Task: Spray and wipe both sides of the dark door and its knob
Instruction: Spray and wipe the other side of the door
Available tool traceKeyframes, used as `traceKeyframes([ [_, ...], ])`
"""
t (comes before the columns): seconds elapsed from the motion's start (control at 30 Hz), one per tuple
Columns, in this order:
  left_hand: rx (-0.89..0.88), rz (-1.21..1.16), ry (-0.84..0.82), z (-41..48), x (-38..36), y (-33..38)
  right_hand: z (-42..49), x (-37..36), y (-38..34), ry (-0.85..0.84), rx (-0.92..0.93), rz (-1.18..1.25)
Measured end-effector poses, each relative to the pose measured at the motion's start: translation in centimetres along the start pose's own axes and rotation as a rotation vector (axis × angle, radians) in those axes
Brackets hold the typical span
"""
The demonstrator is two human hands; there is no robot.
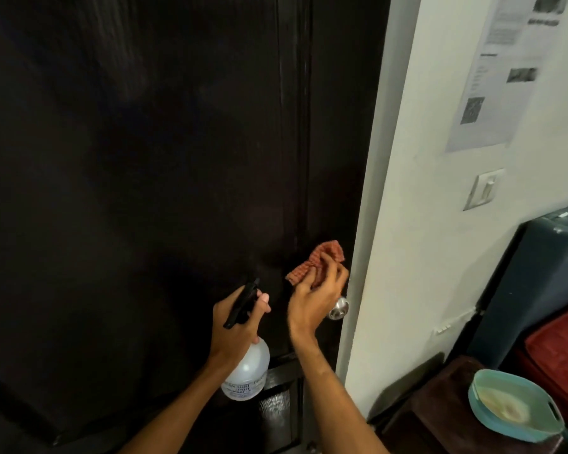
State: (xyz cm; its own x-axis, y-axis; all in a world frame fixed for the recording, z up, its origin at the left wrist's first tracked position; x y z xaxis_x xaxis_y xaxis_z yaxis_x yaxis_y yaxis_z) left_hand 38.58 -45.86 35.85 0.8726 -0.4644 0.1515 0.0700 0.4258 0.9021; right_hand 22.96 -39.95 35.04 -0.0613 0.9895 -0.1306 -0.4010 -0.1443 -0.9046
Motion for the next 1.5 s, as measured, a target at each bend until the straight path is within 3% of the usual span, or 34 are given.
traceKeyframes([
  [0.07, -0.018, -0.018, -0.004, 0.6, -0.1, 0.9, 2.2, 0.6, 0.8, 0.117, -0.173, 0.004],
  [0.13, -0.043, -0.022, 0.013, 0.9, 0.4, 1.9, 3.1, 0.6, 0.0, 0.095, -0.161, -0.017],
  [0.27, -0.050, -0.012, 0.035, 1.6, 1.0, 2.7, -1.1, -1.8, -4.1, -0.254, 0.349, -0.058],
  [0.4, -0.025, 0.016, 0.070, 0.8, 2.3, 2.0, -3.0, -2.7, -3.5, -0.426, 0.497, -0.119],
  [0.57, -0.028, 0.015, 0.115, 0.3, 4.5, 1.8, -4.9, -3.8, -2.7, -0.773, 0.966, -0.306],
  [0.63, -0.024, 0.008, 0.119, 0.2, 4.7, 2.0, -4.4, -3.5, -2.5, -0.703, 0.902, -0.280],
  [0.77, -0.048, -0.003, 0.130, 1.1, 5.2, 3.0, -0.4, -2.2, -4.3, -0.386, 0.574, -0.132],
  [0.87, -0.075, 0.021, 0.122, 1.4, 4.8, 3.4, 1.4, -2.3, -5.3, -0.290, 0.474, -0.115],
  [1.07, -0.037, 0.019, 0.102, 0.5, 3.2, 2.6, -2.7, -0.8, 1.4, -0.419, 0.346, -0.327],
  [1.17, -0.041, 0.010, 0.083, 0.5, 2.5, 2.6, -1.4, -0.6, -0.2, -0.401, 0.373, -0.300],
  [1.37, -0.101, 0.007, 0.077, 2.9, 2.0, 5.1, 5.7, -3.9, -11.0, -0.285, 0.599, -0.200],
  [1.5, -0.140, 0.015, 0.095, 4.1, 2.3, 6.7, 4.9, -4.0, -11.7, -0.265, 0.637, -0.189],
])
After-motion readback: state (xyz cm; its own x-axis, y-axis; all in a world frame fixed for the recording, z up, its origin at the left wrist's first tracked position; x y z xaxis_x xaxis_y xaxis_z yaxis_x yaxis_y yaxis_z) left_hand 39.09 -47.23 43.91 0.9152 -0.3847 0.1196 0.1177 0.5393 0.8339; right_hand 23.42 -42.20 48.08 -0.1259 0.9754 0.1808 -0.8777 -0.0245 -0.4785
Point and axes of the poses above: each hand's wrist, its own z-axis towards the middle knuckle, its own x-axis out of the back of the hand, y = z × x, the point moved 4 cm from there along z, towards the middle knuckle, and after that the axes turned 1 degree about -x, right-handed, at the moved point
